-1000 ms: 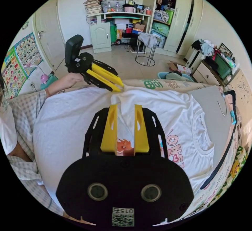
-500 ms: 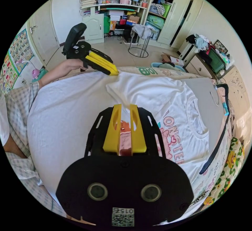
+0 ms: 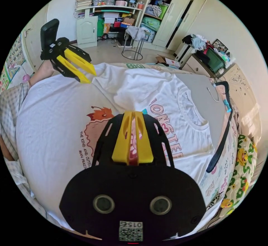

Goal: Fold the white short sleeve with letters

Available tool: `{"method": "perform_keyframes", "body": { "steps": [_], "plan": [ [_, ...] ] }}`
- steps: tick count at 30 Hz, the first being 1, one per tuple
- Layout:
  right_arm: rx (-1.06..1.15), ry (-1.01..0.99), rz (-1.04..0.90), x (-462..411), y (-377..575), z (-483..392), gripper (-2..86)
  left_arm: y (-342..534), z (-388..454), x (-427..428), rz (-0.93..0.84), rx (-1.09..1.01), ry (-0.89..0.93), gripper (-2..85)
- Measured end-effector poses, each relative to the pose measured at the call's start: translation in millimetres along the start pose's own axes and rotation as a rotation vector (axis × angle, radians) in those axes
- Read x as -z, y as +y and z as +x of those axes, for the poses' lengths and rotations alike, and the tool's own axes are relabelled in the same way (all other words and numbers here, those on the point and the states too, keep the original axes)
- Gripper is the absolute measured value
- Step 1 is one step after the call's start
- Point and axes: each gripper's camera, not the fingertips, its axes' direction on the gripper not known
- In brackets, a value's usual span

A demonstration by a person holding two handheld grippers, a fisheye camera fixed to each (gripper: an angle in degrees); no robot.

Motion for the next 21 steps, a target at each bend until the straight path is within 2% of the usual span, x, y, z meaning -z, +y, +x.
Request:
{"method": "perform_keyframes", "body": {
  "steps": [6,13,15,16,18,21],
  "plan": [
    [-0.165,-0.089,0.097,18.4,27.1,31.2,-0.9,-2.2,9.4,4.3,0.01,-0.022,-0.026,0.2],
    [-0.481,-0.349,0.117,12.1,66.2,83.1,-0.4,-11.7,38.7,-3.6,-0.046,-0.154,-0.027,0.0],
    [-0.474,-0.37,0.071,9.8,65.3,86.8,0.5,-11.1,47.3,-0.9,-0.033,-0.184,-0.043,0.4],
    [-0.457,-0.317,0.062,13.5,63.7,84.2,1.7,-10.5,48.5,0.4,-0.026,-0.188,-0.042,0.6],
    [-0.391,-0.228,0.089,24.4,58.5,73.6,6.7,-8.5,47.9,8.6,0.009,-0.171,-0.048,2.2],
    [-0.229,-0.196,0.072,31.2,42.1,49.3,9.0,-0.3,29.1,28.4,0.09,-0.081,0.003,5.5]
  ]
}}
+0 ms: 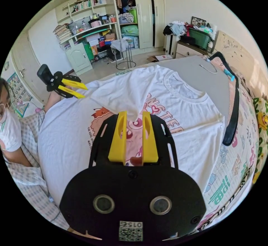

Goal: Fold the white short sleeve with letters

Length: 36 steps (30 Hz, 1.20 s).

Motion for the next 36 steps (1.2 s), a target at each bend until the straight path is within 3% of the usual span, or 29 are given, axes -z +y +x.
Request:
{"method": "perform_keyframes", "body": {
  "steps": [3,5,8,15,17,21,24,26,29,36],
  "plan": [
    [0.058,0.095,-0.1,-18.6,-12.0,-19.2,8.2,11.0,-17.8,1.6,-0.009,0.073,-0.116,5.7],
    [0.048,0.186,-0.11,-23.3,-17.4,-24.7,2.3,13.7,-23.5,-11.9,-0.053,0.089,-0.117,5.4],
    [0.025,0.172,-0.139,-20.3,-20.3,-19.7,-0.5,13.6,-28.4,-37.0,-0.161,0.098,-0.133,3.6],
    [-0.07,0.1,-0.132,-1.1,-18.7,0.0,0.6,36.3,-28.7,-39.2,-0.169,0.121,-0.167,0.1],
    [-0.083,0.177,-0.1,13.6,-26.2,-8.7,5.3,42.8,-30.3,-36.8,-0.154,0.143,-0.165,0.3],
    [0.087,0.161,0.012,33.2,-41.9,-64.8,7.5,51.0,-34.4,-27.3,-0.117,0.18,-0.14,1.3],
    [0.24,0.01,-0.032,18.8,-65.7,-116.2,9.8,51.4,-33.6,-13.3,-0.03,0.182,-0.106,2.6],
    [0.317,0.024,-0.088,-2.1,-84.6,-143.0,11.0,48.9,-30.9,-13.4,-0.023,0.159,-0.092,3.4],
    [0.327,0.122,-0.111,-24.1,-98.7,-150.9,8.4,47.6,-28.5,-31.1,-0.074,0.124,-0.095,3.7],
    [0.305,0.009,-0.158,-21.2,-109.1,-141.9,-0.1,60.3,-24.3,-52.7,-0.149,0.106,-0.155,0.0]
  ]
}}
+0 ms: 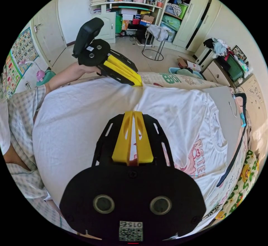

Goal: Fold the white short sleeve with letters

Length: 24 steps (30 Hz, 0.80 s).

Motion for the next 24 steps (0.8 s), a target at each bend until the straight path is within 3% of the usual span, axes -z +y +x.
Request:
{"method": "perform_keyframes", "body": {
  "steps": [7,10,13,18,24],
  "plan": [
    [-0.105,-0.237,0.052,33.9,8.5,44.0,2.1,11.8,-7.1,0.0,-0.019,0.018,0.029,0.0],
    [-0.225,-0.14,0.148,62.9,16.8,87.1,5.3,19.1,-16.9,14.9,0.04,0.052,0.022,0.8],
    [-0.384,0.001,0.195,68.7,15.0,145.8,6.7,19.7,-24.8,29.9,0.174,0.065,0.148,2.5],
    [-0.538,0.004,0.164,42.6,-14.4,221.4,7.8,2.4,-11.6,-7.5,0.092,-0.036,0.105,5.9],
    [-0.625,0.013,0.065,9.8,-39.9,263.9,4.7,0.7,-12.7,-31.8,0.045,-0.086,0.061,2.7]
  ]
}}
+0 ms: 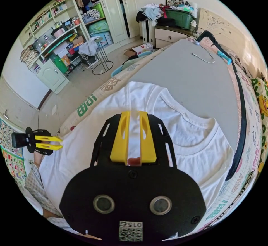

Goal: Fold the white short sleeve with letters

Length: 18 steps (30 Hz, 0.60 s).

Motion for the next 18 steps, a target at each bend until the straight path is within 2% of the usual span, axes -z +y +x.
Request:
{"method": "perform_keyframes", "body": {
  "steps": [2,7,10,13,16,18],
  "plan": [
    [0.034,0.002,-0.01,-2.8,-4.2,-2.7,0.2,3.3,4.2,-6.0,-0.03,-0.035,-0.024,1.8],
    [0.027,0.081,0.004,3.8,-7.4,-9.1,-0.5,16.7,0.9,-5.8,-0.031,-0.038,-0.044,1.1],
    [0.055,0.057,0.034,23.5,3.1,-14.8,1.5,26.7,-9.4,6.7,0.014,0.017,-0.031,1.4],
    [0.139,0.004,-0.013,43.3,26.3,-20.3,7.2,30.0,-19.6,33.5,0.172,0.045,0.065,1.9],
    [0.181,0.106,0.021,70.8,57.1,-12.5,8.3,17.1,-33.3,31.9,0.197,0.063,0.119,2.9],
    [0.129,0.182,0.067,90.6,72.3,12.1,8.8,1.5,-65.0,11.4,0.157,0.164,0.116,5.0]
  ]
}}
